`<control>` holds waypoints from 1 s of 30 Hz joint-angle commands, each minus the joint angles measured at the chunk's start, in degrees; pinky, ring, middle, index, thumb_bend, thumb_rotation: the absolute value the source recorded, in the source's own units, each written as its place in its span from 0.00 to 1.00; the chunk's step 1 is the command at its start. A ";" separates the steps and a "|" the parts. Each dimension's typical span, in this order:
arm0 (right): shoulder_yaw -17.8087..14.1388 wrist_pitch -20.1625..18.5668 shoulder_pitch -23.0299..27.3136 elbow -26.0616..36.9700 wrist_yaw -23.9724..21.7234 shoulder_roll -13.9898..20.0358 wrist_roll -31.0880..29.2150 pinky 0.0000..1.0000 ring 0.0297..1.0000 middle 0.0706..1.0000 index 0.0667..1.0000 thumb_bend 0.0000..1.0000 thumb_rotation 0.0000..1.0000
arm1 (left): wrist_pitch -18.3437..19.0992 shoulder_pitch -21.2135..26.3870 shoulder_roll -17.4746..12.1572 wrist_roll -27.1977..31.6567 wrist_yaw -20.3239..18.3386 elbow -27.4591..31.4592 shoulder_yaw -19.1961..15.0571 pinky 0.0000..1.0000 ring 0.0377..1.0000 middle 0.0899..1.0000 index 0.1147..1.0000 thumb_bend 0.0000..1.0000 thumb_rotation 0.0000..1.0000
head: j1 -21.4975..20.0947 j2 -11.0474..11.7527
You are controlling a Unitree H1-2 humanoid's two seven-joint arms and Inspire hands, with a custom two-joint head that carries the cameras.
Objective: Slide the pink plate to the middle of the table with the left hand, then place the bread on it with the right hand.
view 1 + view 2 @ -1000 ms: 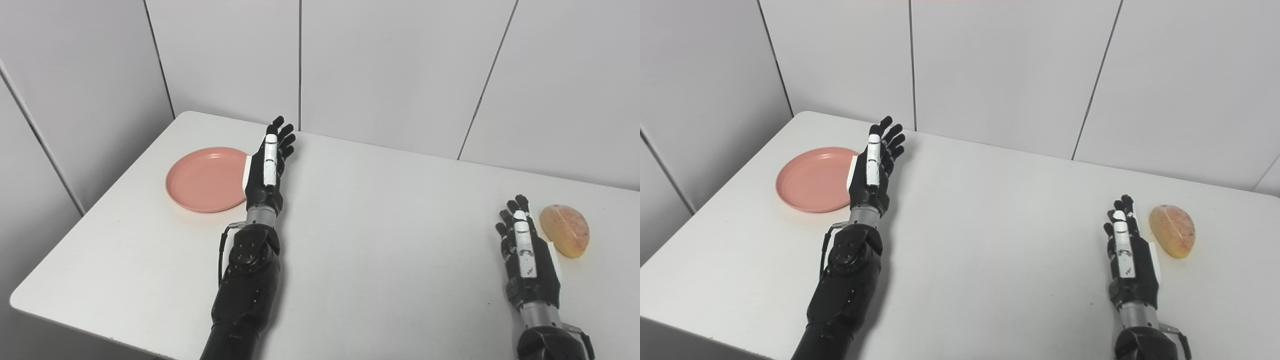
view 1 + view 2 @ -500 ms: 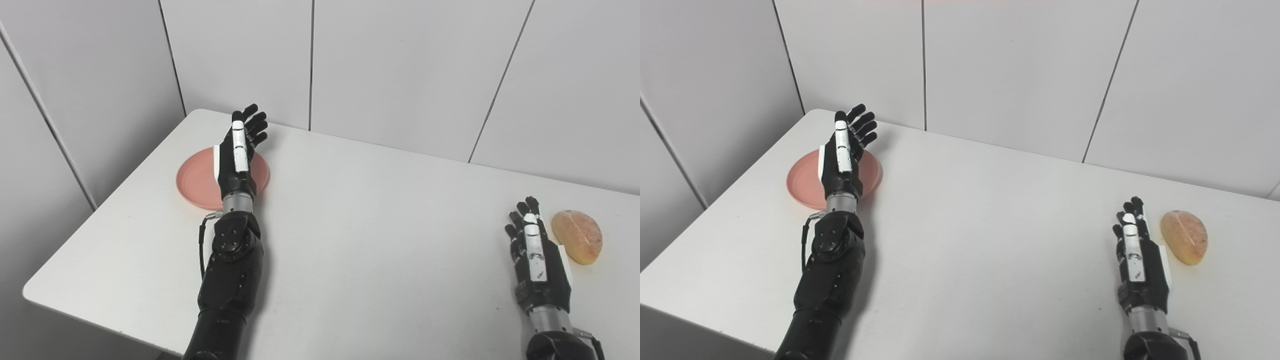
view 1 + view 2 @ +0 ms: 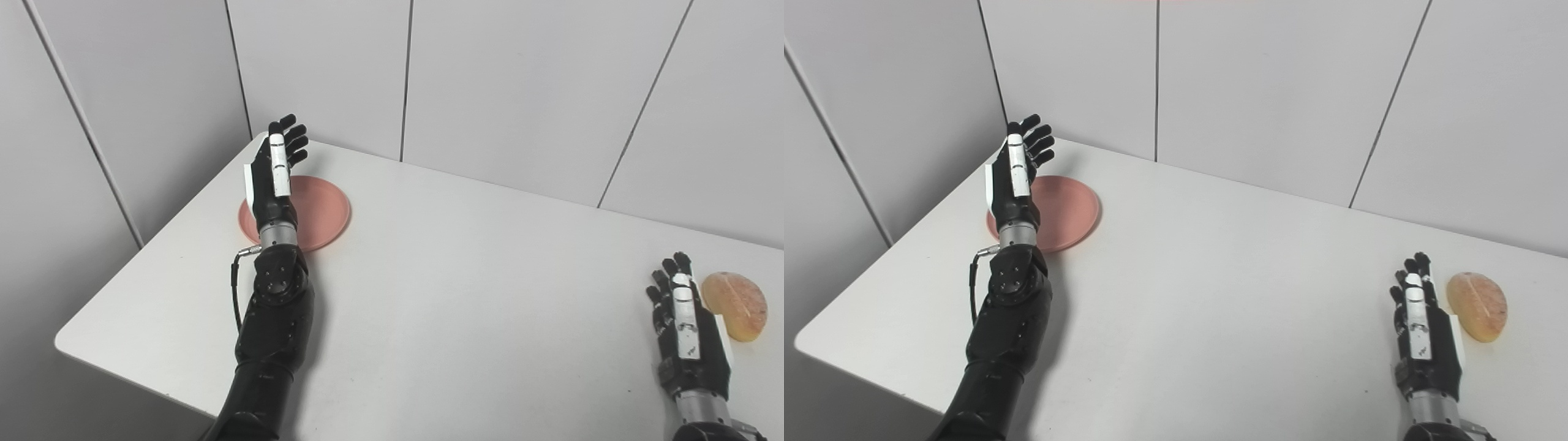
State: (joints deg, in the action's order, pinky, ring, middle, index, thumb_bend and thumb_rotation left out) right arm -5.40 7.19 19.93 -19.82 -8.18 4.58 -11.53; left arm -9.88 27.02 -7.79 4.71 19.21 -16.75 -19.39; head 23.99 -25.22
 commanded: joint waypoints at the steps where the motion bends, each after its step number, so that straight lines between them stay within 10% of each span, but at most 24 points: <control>1: -0.34 2.69 0.00 -0.71 -0.98 0.91 -0.41 1.00 1.00 1.00 1.00 0.59 0.88 | 0.34 1.87 -1.76 -1.57 0.94 2.27 -0.21 0.74 0.74 0.72 0.70 0.54 1.00 | 0.14 0.00; 30: 0.39 -2.17 -1.73 6.85 0.57 0.48 0.46 1.00 1.00 1.00 1.00 0.50 0.92 | 0.18 -0.35 -7.86 0.17 4.48 -7.51 -6.14 0.84 0.82 0.81 0.80 0.52 1.00 | 1.07 0.22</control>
State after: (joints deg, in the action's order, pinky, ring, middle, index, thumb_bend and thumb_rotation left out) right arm -4.95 5.25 16.88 -15.01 -7.77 4.98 -11.12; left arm -8.25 24.47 -14.13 4.61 23.78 -24.64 -25.43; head 25.14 -24.96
